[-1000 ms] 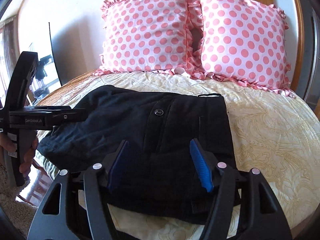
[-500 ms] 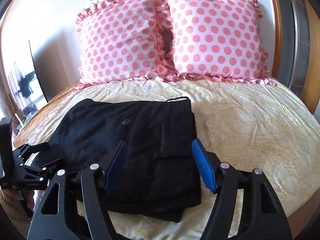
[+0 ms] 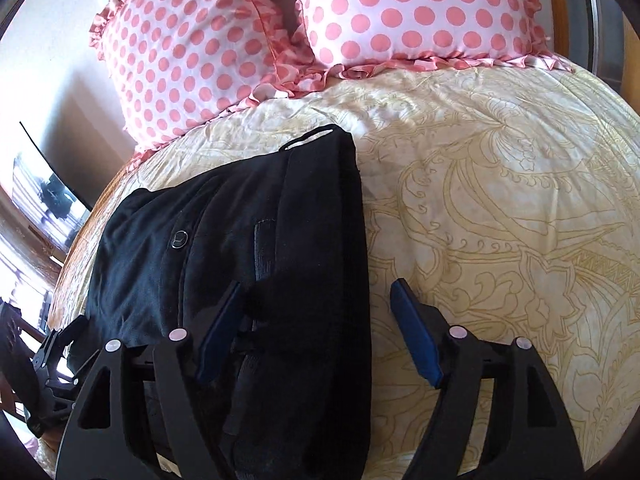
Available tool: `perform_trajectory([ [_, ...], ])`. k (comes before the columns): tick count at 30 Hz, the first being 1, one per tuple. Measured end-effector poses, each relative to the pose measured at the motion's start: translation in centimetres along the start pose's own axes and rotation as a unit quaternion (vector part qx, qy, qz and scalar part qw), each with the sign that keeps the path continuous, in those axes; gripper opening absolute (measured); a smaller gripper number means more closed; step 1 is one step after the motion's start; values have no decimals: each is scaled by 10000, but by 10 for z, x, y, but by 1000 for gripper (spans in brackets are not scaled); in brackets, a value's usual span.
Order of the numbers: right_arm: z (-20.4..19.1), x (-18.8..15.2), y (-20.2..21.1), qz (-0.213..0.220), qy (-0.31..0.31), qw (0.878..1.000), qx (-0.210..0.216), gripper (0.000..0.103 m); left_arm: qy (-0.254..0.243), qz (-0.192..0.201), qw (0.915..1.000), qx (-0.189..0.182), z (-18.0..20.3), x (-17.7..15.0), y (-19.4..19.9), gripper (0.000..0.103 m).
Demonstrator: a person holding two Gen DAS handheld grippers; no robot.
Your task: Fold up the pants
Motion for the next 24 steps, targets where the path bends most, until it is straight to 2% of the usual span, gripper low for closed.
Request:
perform_trajectory([
  [3,-2,-1,0,-19,103,9999,49,78,-12,24,10000,14,0,0,0,101],
  [5,-7,-4,0,-145,177,9992,318,67,-14,27,10000,11,1,-1,0,101],
  [8,-17,-8,1,-109,491,9985,236,67,-12,26,10000,12,1,0,0,101],
  [13,-11,-5,-3,-133,242,9989,374,67,-9,37,10000,3,0,0,0,101],
  [17,-24,-11,7,95,683,9972,294,52,1,34,10000,-17,0,0,0,101],
  [21,-22,-9,6,20,626,9975,323,52,14,31,10000,-43,0,0,-1,101],
  [24,-17,-6,1,-55,464,9986,267,60,16,33,10000,-49,0,0,-1,101],
])
Point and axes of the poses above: each gripper's, at about its wrist camera, not at the fingertips, and y roughly against the way its jaws point, z to its right, x to its top, the point moved 2 cm from there along -y, roughly the way its jaws point, and after that the axes turned 10 degrees about -y, right-handed, at the moved point
